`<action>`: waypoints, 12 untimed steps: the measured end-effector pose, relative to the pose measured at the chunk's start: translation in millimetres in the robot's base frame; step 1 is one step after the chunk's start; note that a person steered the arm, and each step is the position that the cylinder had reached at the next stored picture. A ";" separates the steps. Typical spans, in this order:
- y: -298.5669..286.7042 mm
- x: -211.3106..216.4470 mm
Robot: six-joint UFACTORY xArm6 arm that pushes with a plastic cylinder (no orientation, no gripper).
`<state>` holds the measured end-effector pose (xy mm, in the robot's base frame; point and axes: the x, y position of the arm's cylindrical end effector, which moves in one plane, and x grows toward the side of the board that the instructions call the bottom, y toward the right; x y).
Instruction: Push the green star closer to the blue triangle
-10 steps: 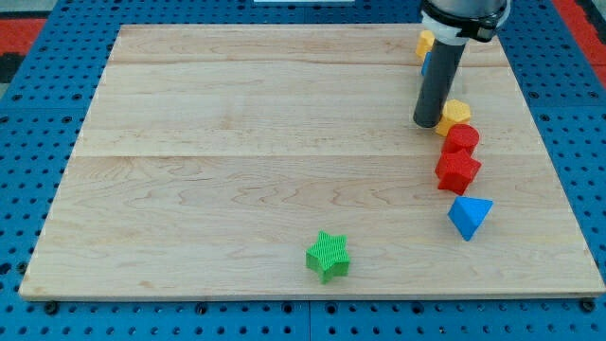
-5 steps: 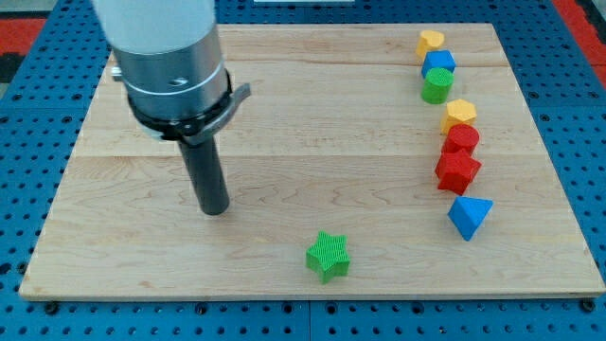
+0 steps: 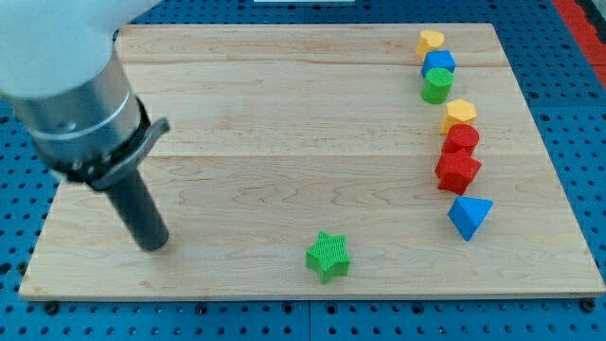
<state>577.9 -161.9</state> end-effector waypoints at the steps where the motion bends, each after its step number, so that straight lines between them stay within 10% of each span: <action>1: 3.4 20.7; 5: 32.7 30.4; 12: 271.1 10.4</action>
<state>588.3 109.2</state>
